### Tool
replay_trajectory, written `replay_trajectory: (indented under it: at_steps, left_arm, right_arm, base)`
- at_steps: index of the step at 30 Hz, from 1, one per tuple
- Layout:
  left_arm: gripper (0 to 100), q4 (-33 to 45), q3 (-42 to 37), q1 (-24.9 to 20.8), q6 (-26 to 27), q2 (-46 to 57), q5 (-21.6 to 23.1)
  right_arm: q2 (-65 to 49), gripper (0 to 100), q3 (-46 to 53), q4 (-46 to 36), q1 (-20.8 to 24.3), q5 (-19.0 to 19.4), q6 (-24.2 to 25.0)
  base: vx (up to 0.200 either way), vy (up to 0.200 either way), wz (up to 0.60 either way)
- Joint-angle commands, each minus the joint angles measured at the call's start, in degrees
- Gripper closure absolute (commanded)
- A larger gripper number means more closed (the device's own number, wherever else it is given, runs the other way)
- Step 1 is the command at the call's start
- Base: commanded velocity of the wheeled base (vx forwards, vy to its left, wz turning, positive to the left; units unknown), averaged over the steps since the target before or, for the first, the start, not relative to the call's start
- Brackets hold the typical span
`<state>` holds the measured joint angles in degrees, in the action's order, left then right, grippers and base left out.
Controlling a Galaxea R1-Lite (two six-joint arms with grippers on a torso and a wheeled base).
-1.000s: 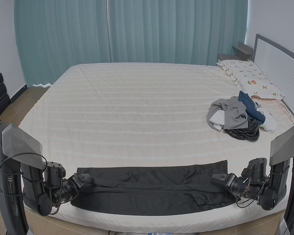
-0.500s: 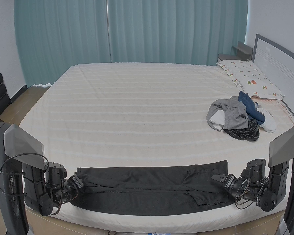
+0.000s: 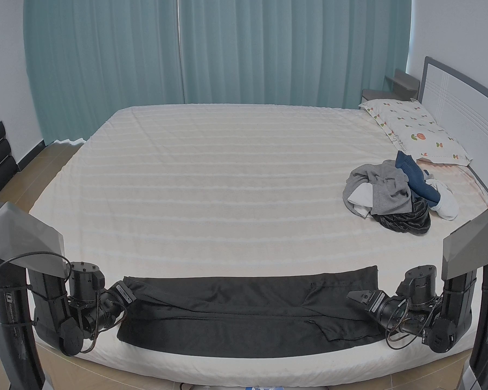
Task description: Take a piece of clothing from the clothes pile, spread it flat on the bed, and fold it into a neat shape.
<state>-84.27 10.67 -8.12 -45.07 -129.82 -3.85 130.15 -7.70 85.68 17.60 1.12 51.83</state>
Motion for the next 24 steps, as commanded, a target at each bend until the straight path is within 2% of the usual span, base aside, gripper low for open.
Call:
replay_trajectory:
  at_steps: [1, 5, 8, 17, 20, 24]
  left_arm:
    - [100, 0.0, 0.1, 0.1, -0.2, 1.2, 0.3]
    - [100, -0.1, 0.2, 0.1, -1.2, 1.4, 1.1]
    - [100, 0.0, 0.3, 0.2, -1.5, 1.2, 1.1]
    - [100, 0.0, 0.6, 0.3, -1.5, 0.9, 1.1]
    - [100, 0.0, 0.6, 0.3, -1.4, 0.8, 1.1]
    - [100, 0.0, 0.6, 0.3, -1.4, 0.9, 1.1]
  right_arm:
    - [0.7, 0, -0.2, 0.0, 1.5, -0.5, 0.3]
    - [-1.6, 0, -0.1, 0.0, 1.6, -2.6, 0.3]
    - [-4.8, 0, 0.3, -0.7, 1.6, -2.8, 0.2]
    - [-13.5, 0, 0.1, -10.4, 2.3, -3.1, 0.0]
    - [-17.0, 0, -1.4, -17.7, 1.3, -3.4, -0.1]
    - [-18.8, 0, -3.1, -23.1, 3.4, -3.1, 0.5]
  base:
    - [0.0, 0.0, 0.0]
    - [0.0, 0.0, 0.0]
    - [0.0, 0.0, 0.0]
    - [0.0, 0.0, 0.0]
    - [0.0, 0.0, 0.0]
    - [0.0, 0.0, 0.0]
